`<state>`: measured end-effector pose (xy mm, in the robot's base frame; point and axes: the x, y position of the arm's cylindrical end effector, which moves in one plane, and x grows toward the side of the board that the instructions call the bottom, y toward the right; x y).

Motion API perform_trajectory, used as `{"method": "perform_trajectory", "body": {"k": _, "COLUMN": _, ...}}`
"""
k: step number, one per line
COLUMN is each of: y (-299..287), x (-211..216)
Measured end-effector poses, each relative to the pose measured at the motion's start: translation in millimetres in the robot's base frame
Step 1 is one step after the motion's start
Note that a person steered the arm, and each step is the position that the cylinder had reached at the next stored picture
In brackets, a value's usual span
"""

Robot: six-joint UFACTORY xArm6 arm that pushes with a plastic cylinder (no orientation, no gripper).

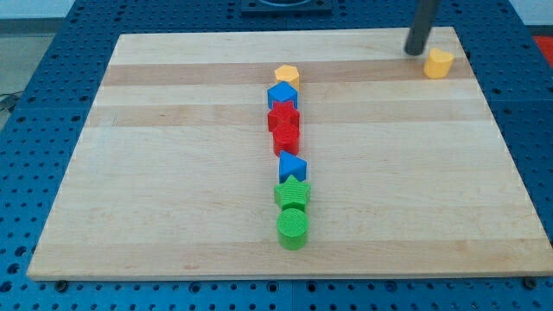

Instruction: Point your arm at the left of the hexagon

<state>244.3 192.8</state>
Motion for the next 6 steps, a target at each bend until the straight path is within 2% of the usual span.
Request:
{"method": "perform_trajectory", "body": {"k": 2, "y": -115.9, "x": 8.1}}
{"method": "perform_trajectory", "body": {"k": 5, "y": -203.2, "x": 1.0}}
{"method": "perform_trajectory", "body": {"k": 6, "y": -219.4, "x": 32.9}}
